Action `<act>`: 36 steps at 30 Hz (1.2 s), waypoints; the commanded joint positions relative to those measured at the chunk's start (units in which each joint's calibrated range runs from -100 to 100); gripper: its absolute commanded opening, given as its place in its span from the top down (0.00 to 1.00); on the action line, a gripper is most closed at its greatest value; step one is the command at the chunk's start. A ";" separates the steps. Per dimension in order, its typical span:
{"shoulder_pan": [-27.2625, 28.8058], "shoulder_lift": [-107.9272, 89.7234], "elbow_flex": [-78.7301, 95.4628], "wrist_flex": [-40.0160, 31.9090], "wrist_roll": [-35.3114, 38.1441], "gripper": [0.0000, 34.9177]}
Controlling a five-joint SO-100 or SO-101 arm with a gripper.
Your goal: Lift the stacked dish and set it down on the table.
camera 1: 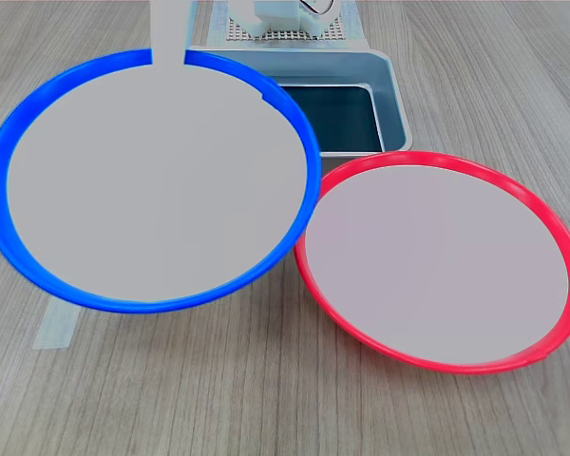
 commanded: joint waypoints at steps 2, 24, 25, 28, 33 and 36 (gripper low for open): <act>3.24 3.02 -1.70 -2.68 1.07 1.00; 2.01 11.21 1.85 -9.95 1.42 1.00; 1.92 11.21 2.31 -10.53 1.37 1.00; 1.92 11.30 3.49 -12.26 1.61 1.00; 2.86 12.15 4.49 -13.33 2.74 0.96; 3.71 12.40 5.31 -13.99 3.22 0.76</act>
